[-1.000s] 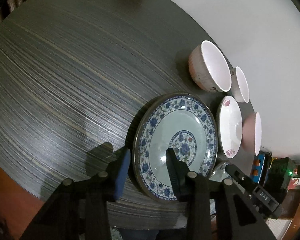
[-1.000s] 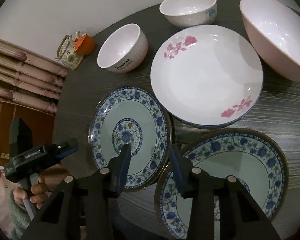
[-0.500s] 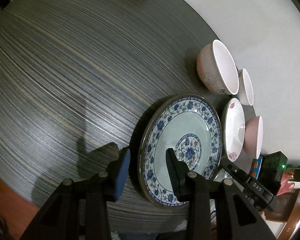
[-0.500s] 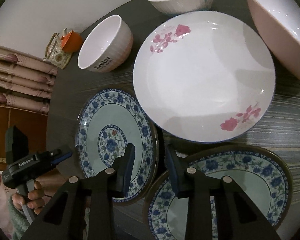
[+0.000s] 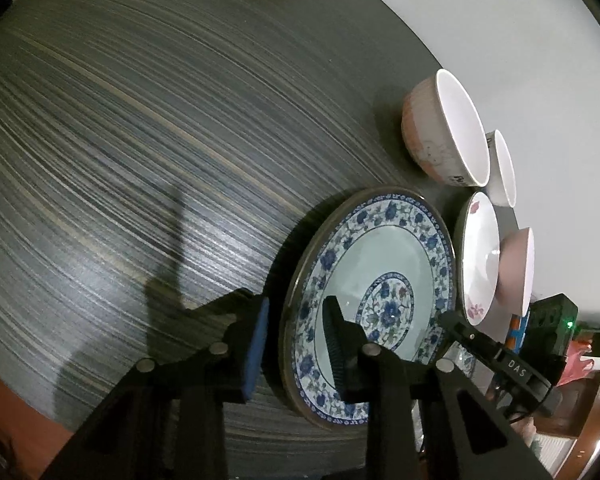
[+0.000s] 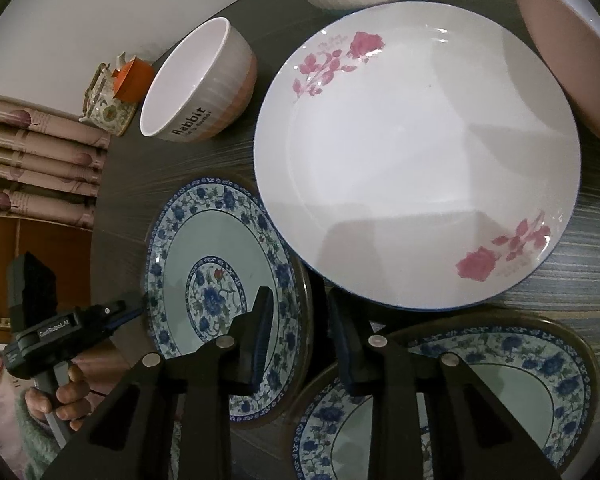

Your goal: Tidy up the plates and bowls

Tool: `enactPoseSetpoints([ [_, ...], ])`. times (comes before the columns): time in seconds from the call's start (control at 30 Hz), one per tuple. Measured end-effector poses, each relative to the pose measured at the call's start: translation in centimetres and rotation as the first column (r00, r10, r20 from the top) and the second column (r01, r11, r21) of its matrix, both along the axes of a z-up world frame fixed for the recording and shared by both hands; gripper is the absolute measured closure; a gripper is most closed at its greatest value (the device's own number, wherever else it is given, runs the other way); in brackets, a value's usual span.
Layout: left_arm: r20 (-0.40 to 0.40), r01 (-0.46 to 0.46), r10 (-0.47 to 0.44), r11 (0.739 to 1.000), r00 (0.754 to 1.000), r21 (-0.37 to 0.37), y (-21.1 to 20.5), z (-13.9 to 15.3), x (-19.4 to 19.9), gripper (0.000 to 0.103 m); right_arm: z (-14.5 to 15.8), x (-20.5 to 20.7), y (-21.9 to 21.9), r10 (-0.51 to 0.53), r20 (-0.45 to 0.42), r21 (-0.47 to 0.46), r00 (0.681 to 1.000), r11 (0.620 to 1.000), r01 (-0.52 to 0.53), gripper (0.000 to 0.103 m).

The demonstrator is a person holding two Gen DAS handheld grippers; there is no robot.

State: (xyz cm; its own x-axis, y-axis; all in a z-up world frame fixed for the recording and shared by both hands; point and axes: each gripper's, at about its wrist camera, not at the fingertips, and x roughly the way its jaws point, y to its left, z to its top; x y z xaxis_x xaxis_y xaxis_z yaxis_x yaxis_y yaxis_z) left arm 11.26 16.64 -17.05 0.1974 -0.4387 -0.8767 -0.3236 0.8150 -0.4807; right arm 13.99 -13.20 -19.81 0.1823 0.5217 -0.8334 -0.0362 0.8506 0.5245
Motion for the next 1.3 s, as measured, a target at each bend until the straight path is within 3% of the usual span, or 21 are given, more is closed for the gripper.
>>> enactPoseSetpoints([
  [0.33, 0.003, 0.036, -0.036, 0.999, 0.999, 0.004, -1.0, -0.9, 0.8, 0.089, -0.4, 0.4, 0.2, 0.017, -0.001, 0.012, 1.0, 1.0, -0.017, 0.089],
  [0.7, 0.064, 0.074, -0.078, 0.995, 0.995, 0.061, -1.1, 0.5, 0.4, 0.091, 0.6, -0.4, 1.2, 0.043, 0.055, -0.045, 0.998, 0.998, -0.04, 0.089],
  [1.3, 0.124, 0.07, -0.085, 0.991, 0.989, 0.116, 2.8, 4.2, -1.6, 0.091, 3.8, -3.1, 4.5, 0.023, 0.104, -0.024, 0.994, 1.0, -0.02, 0.089],
])
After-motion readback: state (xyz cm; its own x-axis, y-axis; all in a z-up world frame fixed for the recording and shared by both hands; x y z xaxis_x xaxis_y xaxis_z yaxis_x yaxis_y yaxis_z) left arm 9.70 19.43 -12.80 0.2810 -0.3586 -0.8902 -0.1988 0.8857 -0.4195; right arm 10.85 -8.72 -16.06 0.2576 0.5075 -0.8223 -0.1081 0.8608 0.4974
